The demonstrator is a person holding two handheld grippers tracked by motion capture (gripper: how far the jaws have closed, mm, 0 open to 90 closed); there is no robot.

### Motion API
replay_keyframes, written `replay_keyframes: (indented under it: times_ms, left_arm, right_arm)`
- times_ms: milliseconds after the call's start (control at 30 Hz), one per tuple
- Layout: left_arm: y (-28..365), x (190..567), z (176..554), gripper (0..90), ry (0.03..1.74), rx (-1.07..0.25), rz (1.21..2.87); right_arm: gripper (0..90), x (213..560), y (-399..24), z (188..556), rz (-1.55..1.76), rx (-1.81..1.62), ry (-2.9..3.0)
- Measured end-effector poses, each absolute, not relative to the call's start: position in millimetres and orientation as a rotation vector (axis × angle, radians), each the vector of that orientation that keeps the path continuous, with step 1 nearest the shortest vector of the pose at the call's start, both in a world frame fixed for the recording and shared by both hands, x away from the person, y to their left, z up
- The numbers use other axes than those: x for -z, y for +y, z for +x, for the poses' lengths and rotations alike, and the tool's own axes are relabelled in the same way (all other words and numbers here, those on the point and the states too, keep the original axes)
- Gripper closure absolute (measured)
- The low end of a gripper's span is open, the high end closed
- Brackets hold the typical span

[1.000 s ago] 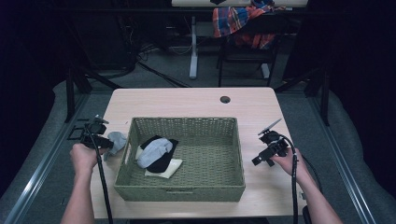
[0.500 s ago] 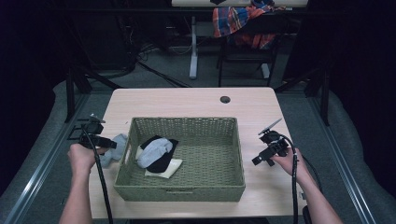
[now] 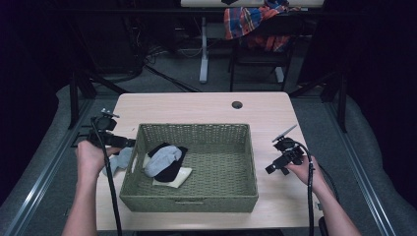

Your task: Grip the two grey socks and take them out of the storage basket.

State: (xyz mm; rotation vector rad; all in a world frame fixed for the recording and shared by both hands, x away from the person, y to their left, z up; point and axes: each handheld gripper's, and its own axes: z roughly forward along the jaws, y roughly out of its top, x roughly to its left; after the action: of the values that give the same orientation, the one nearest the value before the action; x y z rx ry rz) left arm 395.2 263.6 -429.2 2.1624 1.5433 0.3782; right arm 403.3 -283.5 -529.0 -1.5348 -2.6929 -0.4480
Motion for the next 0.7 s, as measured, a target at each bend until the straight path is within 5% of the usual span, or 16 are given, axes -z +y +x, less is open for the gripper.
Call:
replay_keyframes:
  times_ms: [267, 700]
  left_arm:
    - [237.2, 425.3, 395.4, 2.5, 1.458, -0.369, 2.208]
    - [202.1, 439.2, 402.1, 0.7, 1.360, -0.338, 2.304]
  right_arm:
    - [10.8, 529.7, -283.4, 403.0, -1.538, 0.453, -2.689]
    - [10.8, 529.7, -284.3, 402.9, -1.528, 0.438, -2.692]
